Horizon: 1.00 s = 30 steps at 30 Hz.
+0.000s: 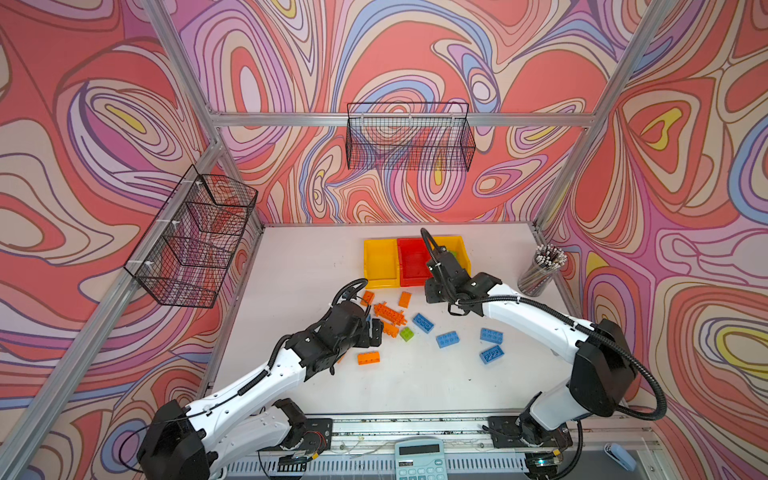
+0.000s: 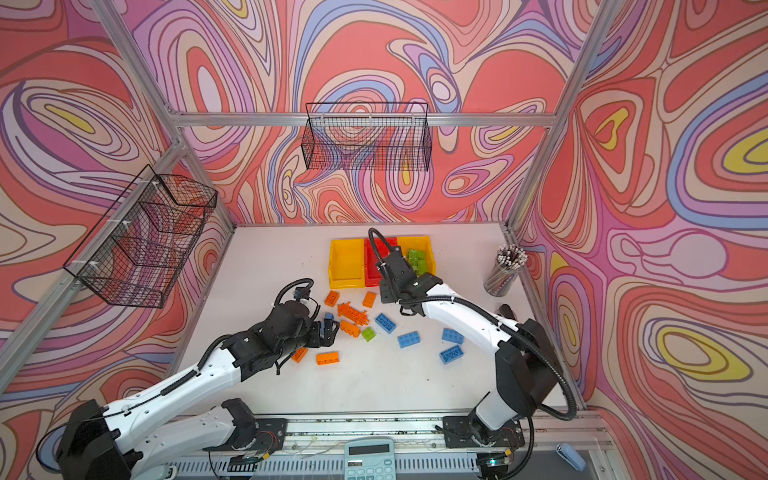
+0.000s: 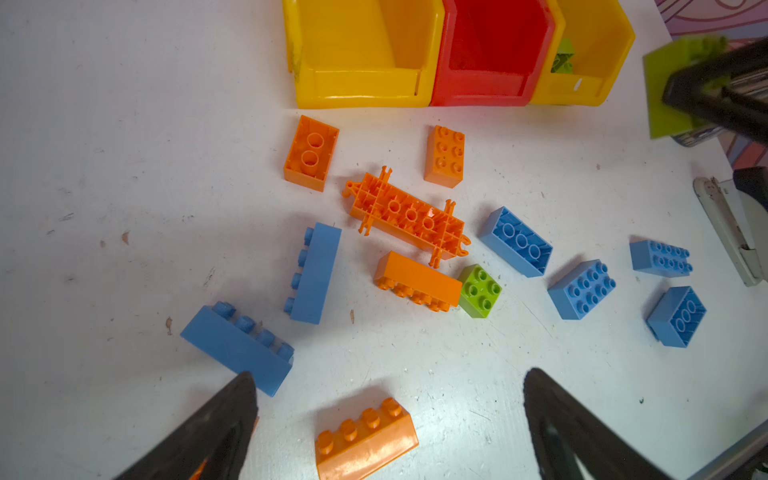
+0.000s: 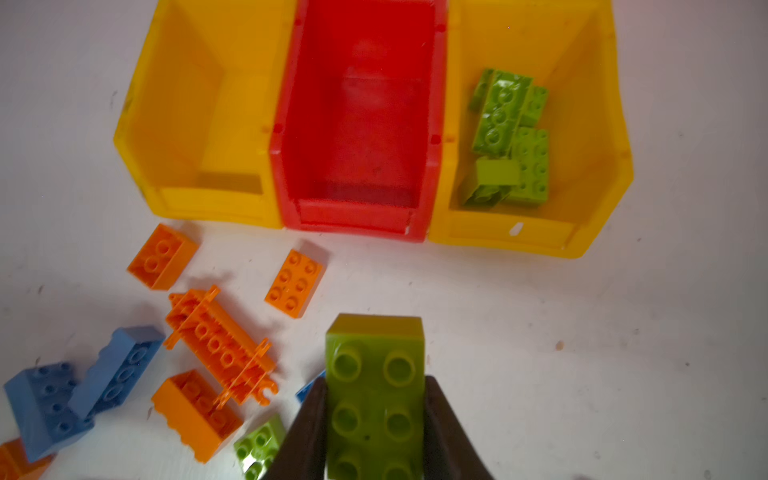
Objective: Sort the legos into containers by color
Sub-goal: 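Lift the lime-green brick with the right gripper and drop it into the yellow bin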
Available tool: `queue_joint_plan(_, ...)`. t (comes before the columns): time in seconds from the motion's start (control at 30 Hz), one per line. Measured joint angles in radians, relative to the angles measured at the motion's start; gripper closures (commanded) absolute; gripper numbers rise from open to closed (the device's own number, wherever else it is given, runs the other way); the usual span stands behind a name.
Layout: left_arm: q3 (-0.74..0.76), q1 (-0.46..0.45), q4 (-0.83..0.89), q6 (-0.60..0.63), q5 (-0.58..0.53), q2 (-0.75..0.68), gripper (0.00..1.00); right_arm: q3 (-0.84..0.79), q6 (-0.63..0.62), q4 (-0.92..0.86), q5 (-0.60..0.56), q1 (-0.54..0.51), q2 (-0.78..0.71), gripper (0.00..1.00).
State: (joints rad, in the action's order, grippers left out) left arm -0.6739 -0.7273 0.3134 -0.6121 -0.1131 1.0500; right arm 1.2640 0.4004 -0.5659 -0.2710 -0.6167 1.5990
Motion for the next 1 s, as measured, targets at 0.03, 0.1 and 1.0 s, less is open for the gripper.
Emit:
queue_joint_plan(0.03,-0.013,0.000,-0.008,0.003,0.008,0.020,0.00,0.027,-0.013,0.005,0.006,0.029,0.025,0.74)
queue_joint_plan(0.1,-0.038,0.000,-0.016,0.009,0.021,0.059,0.00,0.084,-0.036,0.017,0.020,0.080,0.083,0.74)
queue_joint_plan(1.0,-0.203,0.000,-0.010,0.059,0.041,0.201,0.00,0.187,-0.092,0.099,0.165,0.330,0.304,0.36)
